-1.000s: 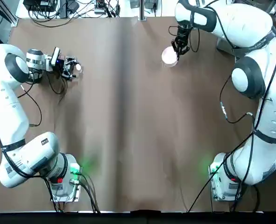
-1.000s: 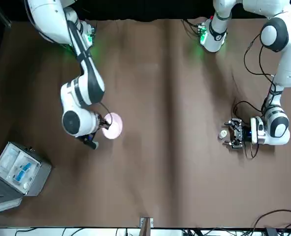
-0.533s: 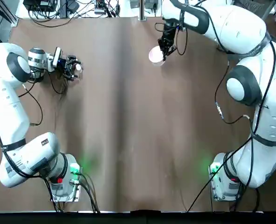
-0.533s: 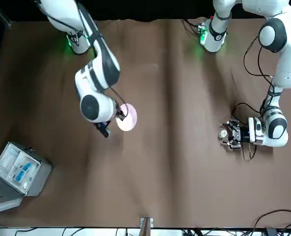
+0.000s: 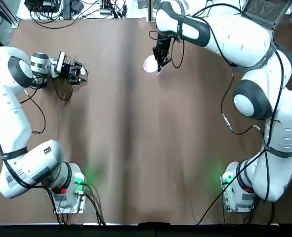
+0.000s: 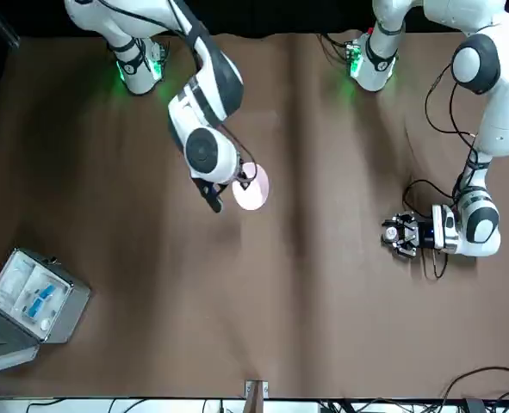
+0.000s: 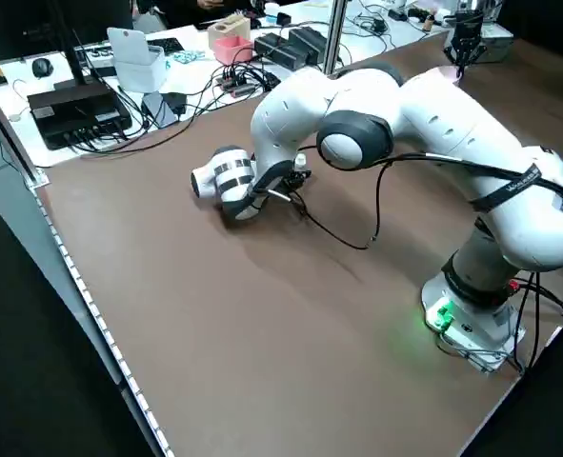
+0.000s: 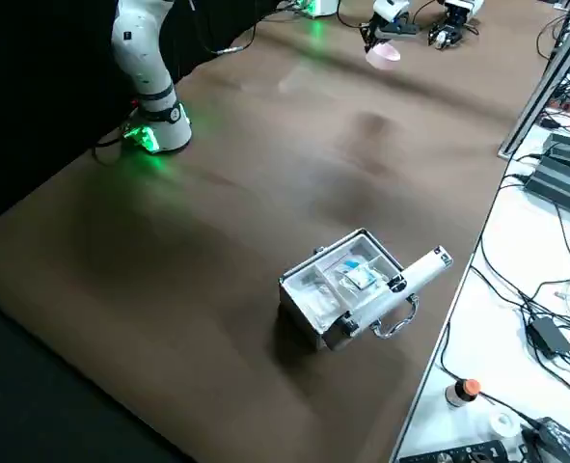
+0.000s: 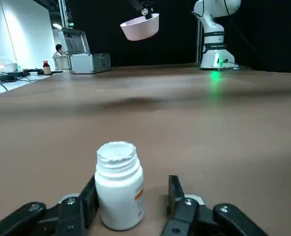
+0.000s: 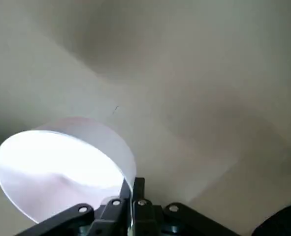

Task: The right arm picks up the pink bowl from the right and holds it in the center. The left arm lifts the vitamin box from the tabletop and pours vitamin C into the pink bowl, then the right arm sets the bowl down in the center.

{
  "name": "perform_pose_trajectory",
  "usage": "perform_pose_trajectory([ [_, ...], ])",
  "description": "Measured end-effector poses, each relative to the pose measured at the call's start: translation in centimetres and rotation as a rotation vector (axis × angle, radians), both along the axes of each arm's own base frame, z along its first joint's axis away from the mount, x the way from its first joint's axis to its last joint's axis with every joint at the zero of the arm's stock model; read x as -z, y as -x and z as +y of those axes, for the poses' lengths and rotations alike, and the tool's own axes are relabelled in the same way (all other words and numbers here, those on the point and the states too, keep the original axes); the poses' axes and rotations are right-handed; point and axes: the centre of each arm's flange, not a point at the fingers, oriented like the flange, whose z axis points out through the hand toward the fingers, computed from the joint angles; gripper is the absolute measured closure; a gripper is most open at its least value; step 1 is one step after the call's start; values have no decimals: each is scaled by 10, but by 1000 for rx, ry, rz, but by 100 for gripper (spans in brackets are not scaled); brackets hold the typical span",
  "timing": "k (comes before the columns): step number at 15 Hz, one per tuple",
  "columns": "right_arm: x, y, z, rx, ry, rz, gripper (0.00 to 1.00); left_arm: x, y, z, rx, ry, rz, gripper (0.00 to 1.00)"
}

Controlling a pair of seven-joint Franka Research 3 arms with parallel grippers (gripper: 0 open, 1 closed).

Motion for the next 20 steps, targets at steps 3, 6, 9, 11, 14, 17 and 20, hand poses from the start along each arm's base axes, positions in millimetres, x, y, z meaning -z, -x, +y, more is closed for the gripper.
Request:
perform_pose_trajectory([
  [3,-8,-3,21,85,-47,-9,97,1,1,3,-7,-1,12,60],
  [6,-11,-1,39,108,-58,-20,97,0,0,4,-20,-10,59,64],
  [9,-11,-3,50,158,-56,-22,97,-5,-5,3,-29,-18,99,64],
  [11,-8,-8,52,195,-78,7,97,-15,-12,0,-27,-18,95,64],
  [14,1,-21,44,249,-115,60,97,-42,-23,-1,-14,-33,69,64],
  [17,6,-33,33,277,-130,98,97,-73,-36,-16,65,-63,14,64],
  [20,7,-25,35,234,-102,152,97,-111,-56,-53,140,-65,-57,64],
])
